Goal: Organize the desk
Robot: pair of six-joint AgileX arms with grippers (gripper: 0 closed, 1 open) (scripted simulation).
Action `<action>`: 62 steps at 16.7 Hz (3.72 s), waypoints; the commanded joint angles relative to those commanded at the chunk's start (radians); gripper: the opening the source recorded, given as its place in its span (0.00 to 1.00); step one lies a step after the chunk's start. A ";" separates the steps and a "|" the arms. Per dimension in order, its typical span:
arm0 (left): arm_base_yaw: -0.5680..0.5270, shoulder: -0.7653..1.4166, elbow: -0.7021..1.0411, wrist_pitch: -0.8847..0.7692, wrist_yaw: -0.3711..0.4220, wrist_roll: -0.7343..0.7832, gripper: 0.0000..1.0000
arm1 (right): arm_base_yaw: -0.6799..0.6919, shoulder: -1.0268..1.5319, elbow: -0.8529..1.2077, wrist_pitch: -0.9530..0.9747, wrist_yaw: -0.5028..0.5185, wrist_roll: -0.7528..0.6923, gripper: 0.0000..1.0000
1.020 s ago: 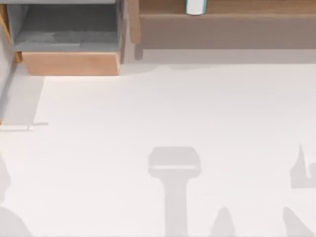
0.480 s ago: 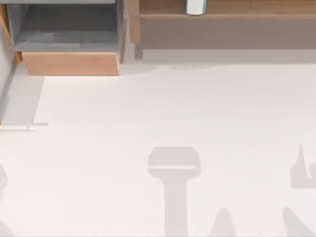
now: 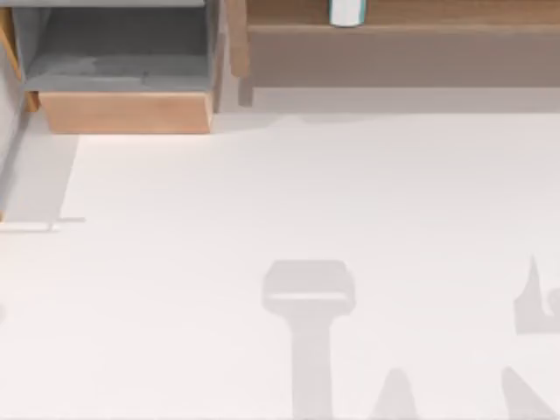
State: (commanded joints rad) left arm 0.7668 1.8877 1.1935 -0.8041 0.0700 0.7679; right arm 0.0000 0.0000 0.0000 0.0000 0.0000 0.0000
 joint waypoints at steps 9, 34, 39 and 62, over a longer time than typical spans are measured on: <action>0.000 0.000 0.000 0.000 0.000 0.000 0.60 | 0.000 0.000 0.000 0.000 0.000 0.000 1.00; 0.028 -0.042 -0.125 0.466 0.157 0.231 1.00 | 0.000 0.000 0.000 0.000 0.000 0.000 1.00; 0.071 0.001 -0.246 0.970 0.262 0.369 1.00 | 0.000 0.000 0.000 0.000 0.000 0.000 1.00; -0.048 0.104 -0.756 2.345 0.691 0.823 1.00 | 0.000 0.000 0.000 0.000 0.000 0.000 1.00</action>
State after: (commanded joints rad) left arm 0.7191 1.9915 0.4375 1.5406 0.7614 1.5909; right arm 0.0000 0.0000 0.0000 0.0000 0.0000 0.0000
